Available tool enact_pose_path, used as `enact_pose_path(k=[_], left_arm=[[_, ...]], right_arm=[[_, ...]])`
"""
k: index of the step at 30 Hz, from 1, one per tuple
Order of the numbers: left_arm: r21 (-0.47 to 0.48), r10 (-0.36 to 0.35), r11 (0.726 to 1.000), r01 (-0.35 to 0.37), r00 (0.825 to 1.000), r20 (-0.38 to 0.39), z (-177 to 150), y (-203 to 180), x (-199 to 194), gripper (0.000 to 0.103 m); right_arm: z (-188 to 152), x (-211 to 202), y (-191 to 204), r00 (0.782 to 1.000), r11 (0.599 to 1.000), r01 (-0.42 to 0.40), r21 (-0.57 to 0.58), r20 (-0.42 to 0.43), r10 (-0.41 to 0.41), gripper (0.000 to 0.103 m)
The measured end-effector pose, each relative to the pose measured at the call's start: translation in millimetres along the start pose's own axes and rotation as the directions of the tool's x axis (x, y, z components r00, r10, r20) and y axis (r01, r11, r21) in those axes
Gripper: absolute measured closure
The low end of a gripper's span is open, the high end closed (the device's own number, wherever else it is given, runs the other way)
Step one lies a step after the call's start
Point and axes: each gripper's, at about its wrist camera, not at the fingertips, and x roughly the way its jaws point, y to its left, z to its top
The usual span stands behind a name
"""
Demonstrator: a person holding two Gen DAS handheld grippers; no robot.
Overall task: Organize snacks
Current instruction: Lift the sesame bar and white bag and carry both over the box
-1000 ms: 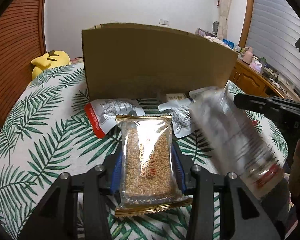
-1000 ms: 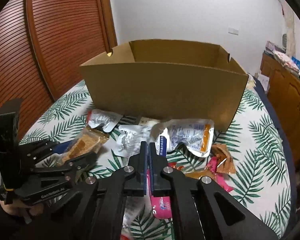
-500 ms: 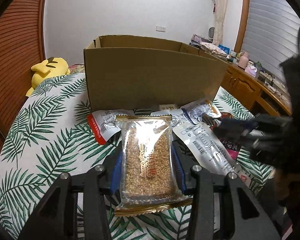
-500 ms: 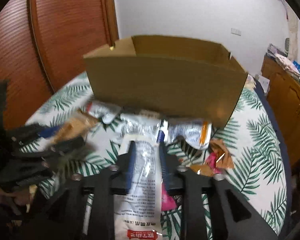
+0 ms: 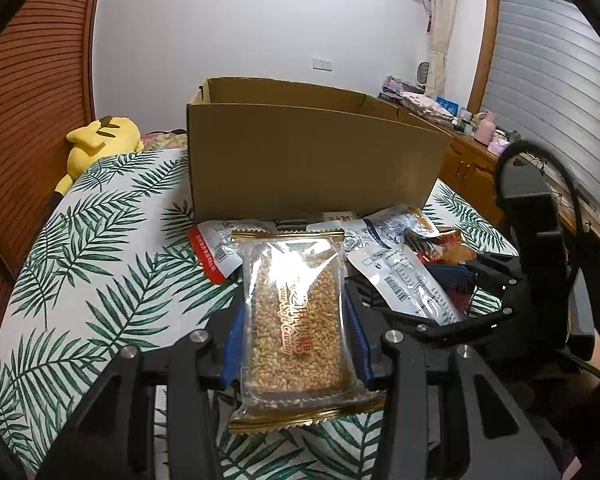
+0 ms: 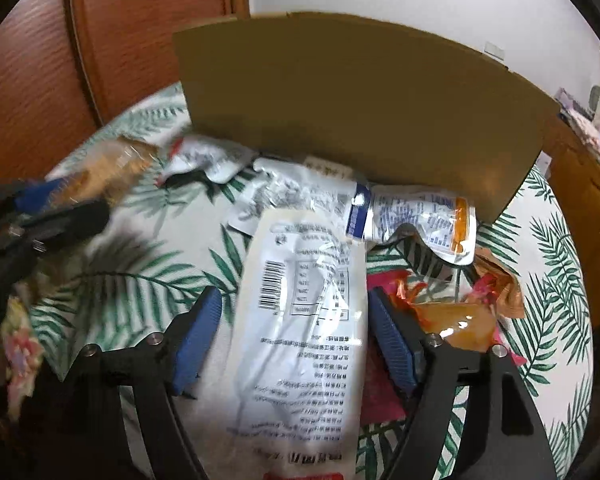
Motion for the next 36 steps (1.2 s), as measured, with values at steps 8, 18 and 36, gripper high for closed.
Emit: enact_pose_path(k=[8,18,36], left_arm=[[-0.001,-0.011,1.0,0.011,1.0,0.015,1.7,0.5,-4.2,0.06],[0.017,-0.04,0.999,0.04,0.998,0.042,12.0,-6.4,-11.3,0.06],[0.122,-0.084,0.99,0.066,0.986,0.144,103.2,-3.5,-1.7,0.059]], right_arm=[[4.1,-0.9,-6.0,1.0,1.0,-0.004,0.012,0.002,0.004,0.05],[1.2,-35.3,-13.9,0.997,0.999,-0.016,0.046,0.083,0.013,0.052],[75.1,-98.7,-52.8,0.957,0.999,0.009,0.038,0.288,-0.019,0.051]])
